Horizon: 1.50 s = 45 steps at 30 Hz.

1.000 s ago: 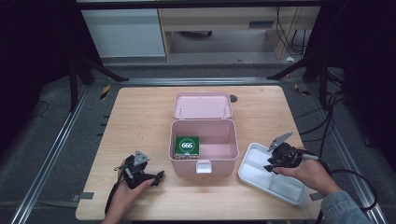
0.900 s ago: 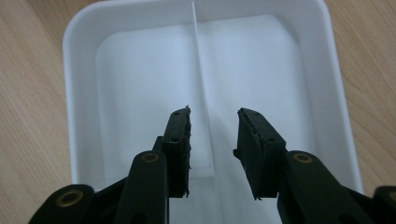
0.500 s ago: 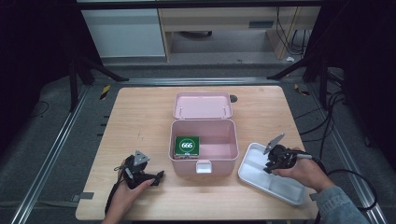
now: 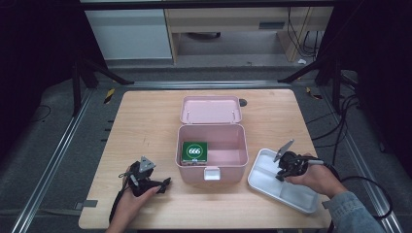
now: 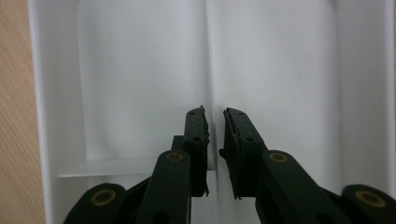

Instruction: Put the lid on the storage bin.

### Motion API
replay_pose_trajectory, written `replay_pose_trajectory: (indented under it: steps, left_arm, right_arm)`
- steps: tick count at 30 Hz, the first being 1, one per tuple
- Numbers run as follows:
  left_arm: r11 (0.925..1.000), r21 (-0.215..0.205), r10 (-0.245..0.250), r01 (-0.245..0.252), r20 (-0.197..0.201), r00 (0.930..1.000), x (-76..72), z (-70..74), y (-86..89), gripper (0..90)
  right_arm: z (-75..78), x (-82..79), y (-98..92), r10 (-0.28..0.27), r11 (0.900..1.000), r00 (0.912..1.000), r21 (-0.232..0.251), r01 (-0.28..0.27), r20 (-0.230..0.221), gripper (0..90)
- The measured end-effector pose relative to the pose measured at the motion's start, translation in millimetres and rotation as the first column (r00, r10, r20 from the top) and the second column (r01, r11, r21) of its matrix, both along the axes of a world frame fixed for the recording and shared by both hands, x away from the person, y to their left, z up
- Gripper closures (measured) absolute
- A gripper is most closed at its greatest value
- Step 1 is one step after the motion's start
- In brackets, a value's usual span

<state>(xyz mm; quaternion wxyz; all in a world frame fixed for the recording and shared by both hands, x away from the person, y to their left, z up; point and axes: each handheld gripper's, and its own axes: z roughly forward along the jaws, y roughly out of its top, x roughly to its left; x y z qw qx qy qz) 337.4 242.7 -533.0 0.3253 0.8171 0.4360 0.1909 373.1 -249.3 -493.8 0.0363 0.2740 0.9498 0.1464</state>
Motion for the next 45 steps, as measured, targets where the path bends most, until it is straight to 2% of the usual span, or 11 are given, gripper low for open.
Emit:
replay_pose_trajectory:
  steps: [12,20,21,22,23,26,27,39,40,43,45]
  left_arm:
    - [1.0000,0.000,0.000,0.000,0.000,1.0000,0.0,0.0,0.0,0.0]
    - [1.0000,0.000,0.000,0.000,0.000,1.0000,0.0,0.0,0.0,0.0]
    - [1.0000,0.000,0.000,0.000,0.000,1.0000,0.0,0.0,0.0,0.0]
    - [1.0000,0.000,0.000,0.000,0.000,1.0000,0.0,0.0,0.0,0.0]
    - [1.0000,0.000,0.000,0.000,0.000,1.0000,0.0,0.0,0.0,0.0]
    - [1.0000,0.002,-0.001,0.001,0.001,1.0000,0.2,0.1,0.2,0.0]
    - [1.0000,0.002,-0.001,0.001,0.001,1.0000,0.1,0.1,0.1,0.0]
    - [1.0000,0.000,0.000,0.000,0.000,1.0000,0.0,0.0,0.0,0.0]
    - [1.0000,0.002,-0.001,0.001,0.001,1.0000,0.2,0.1,0.2,0.0]
    - [1.0000,0.003,-0.002,0.002,0.001,1.0000,0.2,0.1,0.2,0.0]
    - [1.0000,0.002,-0.001,0.001,0.001,1.0000,0.1,0.1,0.2,0.0]
  right_arm:
    - [-1.1,5.2,7.5,0.045,0.997,0.9985,-0.057,-0.047,-0.030,89.2]
    - [3.6,3.1,-2.6,0.031,0.999,0.9994,0.015,-0.031,-0.015,89.7]
    - [9.9,2.9,-8.7,0.012,0.998,0.9999,0.057,-0.013,0.010,89.7]
    - [9.9,2.9,-8.7,0.012,0.998,0.9999,0.057,-0.013,0.010,89.7]
    - [17.9,2.6,-14.9,-0.008,0.995,0.9996,0.098,0.005,0.026,89.7]
    - [26.4,2.8,-20.1,-0.022,0.992,0.9986,0.123,0.016,0.048,89.7]
    - [36.8,3.9,-24.8,-0.027,0.990,0.9972,0.140,0.017,0.070,89.7]
    - [88.9,12.7,-26.7,-0.025,0.984,0.9870,0.177,-0.003,0.159,89.7]
    - [99.7,15.3,-24.1,-0.015,0.983,0.9833,0.180,-0.018,0.181,89.7]
    - [111.1,17.6,-21.1,-0.011,0.982,0.9807,0.189,-0.027,0.195,89.7]
    - [126.0,21.7,-15.1,0.004,0.982,0.9776,0.184,-0.044,0.210,89.7]
